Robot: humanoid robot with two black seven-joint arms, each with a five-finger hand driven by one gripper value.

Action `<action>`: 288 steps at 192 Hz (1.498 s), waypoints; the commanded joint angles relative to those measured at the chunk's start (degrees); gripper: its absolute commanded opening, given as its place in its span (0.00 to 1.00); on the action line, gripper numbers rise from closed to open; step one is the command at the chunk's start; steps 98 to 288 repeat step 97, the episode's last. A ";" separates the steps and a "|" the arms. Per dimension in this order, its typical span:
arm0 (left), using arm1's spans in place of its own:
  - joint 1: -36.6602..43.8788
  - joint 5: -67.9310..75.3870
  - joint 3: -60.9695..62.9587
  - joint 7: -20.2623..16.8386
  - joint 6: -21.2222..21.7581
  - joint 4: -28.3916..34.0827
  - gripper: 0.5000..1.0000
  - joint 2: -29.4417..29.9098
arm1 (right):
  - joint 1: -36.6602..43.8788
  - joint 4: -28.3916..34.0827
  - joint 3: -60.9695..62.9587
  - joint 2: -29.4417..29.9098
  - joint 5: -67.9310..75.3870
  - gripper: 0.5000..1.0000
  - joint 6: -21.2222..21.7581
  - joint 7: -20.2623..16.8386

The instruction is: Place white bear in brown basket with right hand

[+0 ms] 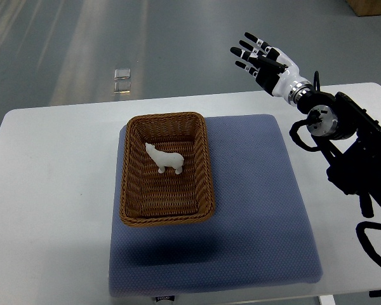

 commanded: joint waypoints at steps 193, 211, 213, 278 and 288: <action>-0.17 0.06 0.00 0.12 -0.44 -0.02 1.00 0.00 | -3.13 -6.22 0.05 4.88 11.46 0.85 1.31 10.33; -0.17 0.06 0.00 0.12 -0.44 -0.02 1.00 0.00 | -3.13 -6.22 0.05 4.88 11.46 0.85 1.31 10.33; -0.17 0.06 0.00 0.12 -0.44 -0.02 1.00 0.00 | -3.13 -6.22 0.05 4.88 11.46 0.85 1.31 10.33; -0.17 0.06 0.00 0.12 -0.44 -0.02 1.00 0.00 | -3.13 -6.22 0.05 4.88 11.46 0.85 1.31 10.33; -0.17 0.06 0.00 0.12 -0.44 -0.02 1.00 0.00 | -3.13 -6.22 0.05 4.88 11.46 0.85 1.31 10.33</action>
